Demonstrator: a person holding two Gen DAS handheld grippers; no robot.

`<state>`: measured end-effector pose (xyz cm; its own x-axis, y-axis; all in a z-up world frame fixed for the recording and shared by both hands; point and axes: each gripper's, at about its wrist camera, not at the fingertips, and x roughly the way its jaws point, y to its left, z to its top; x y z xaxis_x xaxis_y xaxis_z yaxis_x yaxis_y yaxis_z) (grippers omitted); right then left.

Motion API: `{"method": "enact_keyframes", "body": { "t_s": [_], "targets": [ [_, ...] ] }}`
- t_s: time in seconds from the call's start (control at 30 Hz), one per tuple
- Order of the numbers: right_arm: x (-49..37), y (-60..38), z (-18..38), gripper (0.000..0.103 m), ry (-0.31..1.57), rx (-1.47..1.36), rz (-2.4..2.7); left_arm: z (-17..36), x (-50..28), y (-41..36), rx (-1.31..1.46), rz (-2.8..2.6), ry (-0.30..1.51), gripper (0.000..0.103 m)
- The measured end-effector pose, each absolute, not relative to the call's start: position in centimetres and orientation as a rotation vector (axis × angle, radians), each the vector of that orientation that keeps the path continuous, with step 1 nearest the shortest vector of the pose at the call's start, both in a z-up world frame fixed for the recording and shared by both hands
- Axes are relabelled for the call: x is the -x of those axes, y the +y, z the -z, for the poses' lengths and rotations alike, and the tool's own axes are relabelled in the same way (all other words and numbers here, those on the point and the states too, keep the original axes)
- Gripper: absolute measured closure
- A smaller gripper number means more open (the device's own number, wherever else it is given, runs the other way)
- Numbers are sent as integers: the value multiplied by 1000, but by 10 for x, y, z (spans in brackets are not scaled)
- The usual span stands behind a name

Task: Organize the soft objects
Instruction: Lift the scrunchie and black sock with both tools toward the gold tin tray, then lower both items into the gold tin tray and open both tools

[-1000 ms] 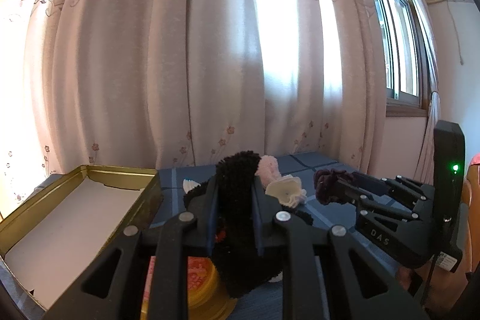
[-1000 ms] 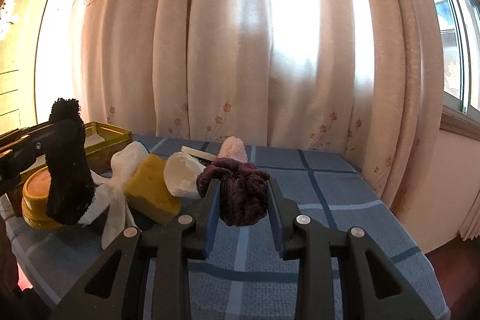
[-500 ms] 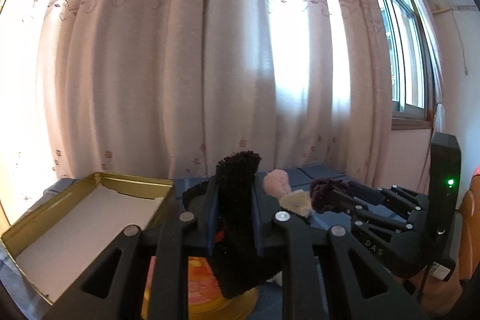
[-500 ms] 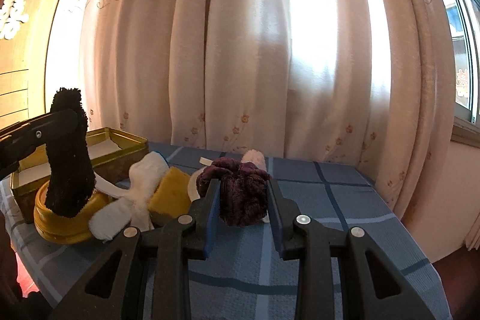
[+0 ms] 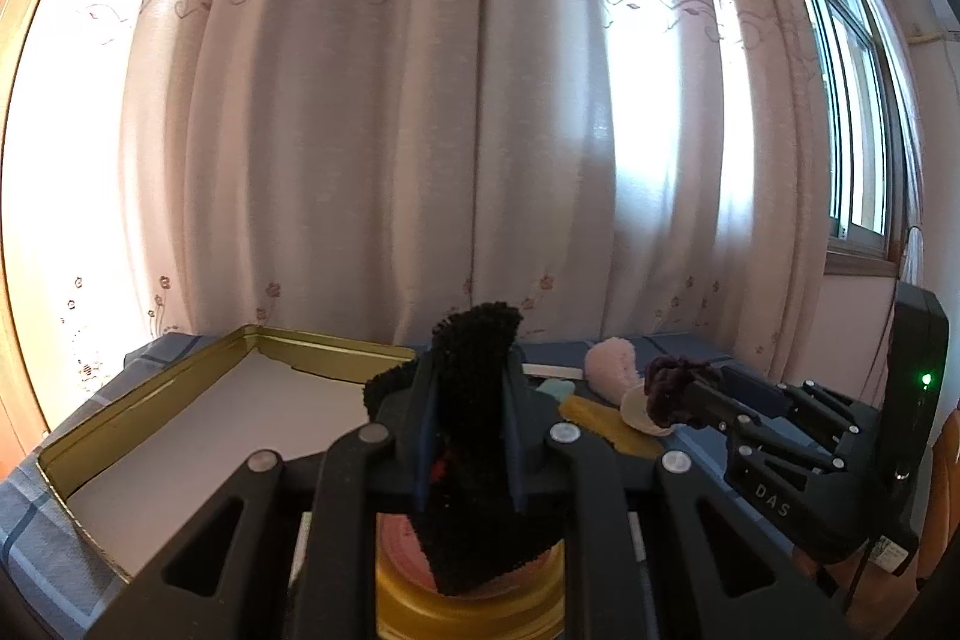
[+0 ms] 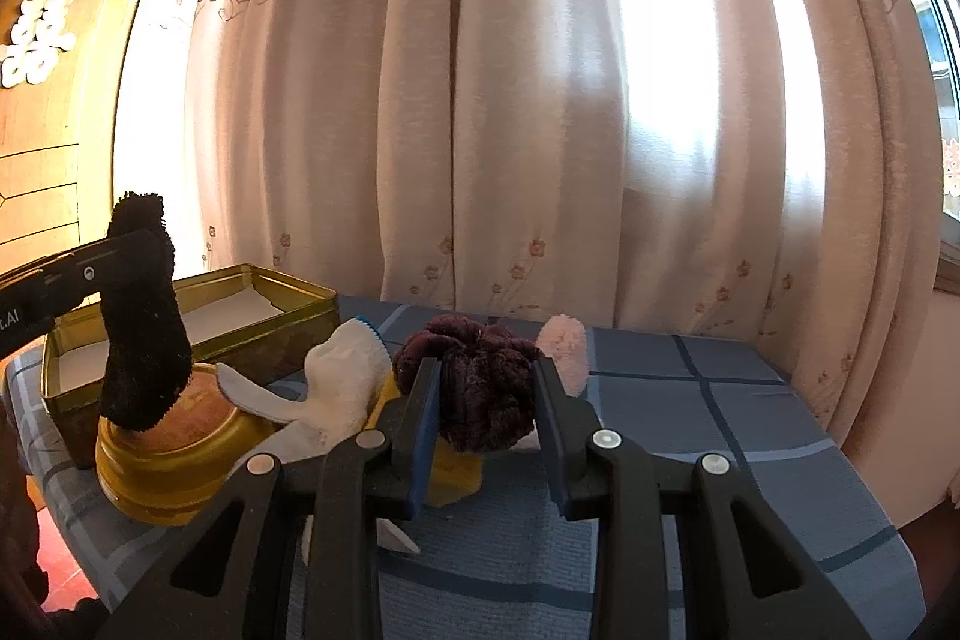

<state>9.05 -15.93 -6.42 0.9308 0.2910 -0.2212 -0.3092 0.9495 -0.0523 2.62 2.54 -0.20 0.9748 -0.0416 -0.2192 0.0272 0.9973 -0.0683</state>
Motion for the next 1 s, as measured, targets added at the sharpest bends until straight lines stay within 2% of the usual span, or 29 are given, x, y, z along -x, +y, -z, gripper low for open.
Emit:
{"method": "enact_keyframes", "body": {
  "t_s": [1.0],
  "targets": [
    [-94,-103,62,70,249,135,-420,-4,-21,72,112,-15,259,86]
  ]
}}
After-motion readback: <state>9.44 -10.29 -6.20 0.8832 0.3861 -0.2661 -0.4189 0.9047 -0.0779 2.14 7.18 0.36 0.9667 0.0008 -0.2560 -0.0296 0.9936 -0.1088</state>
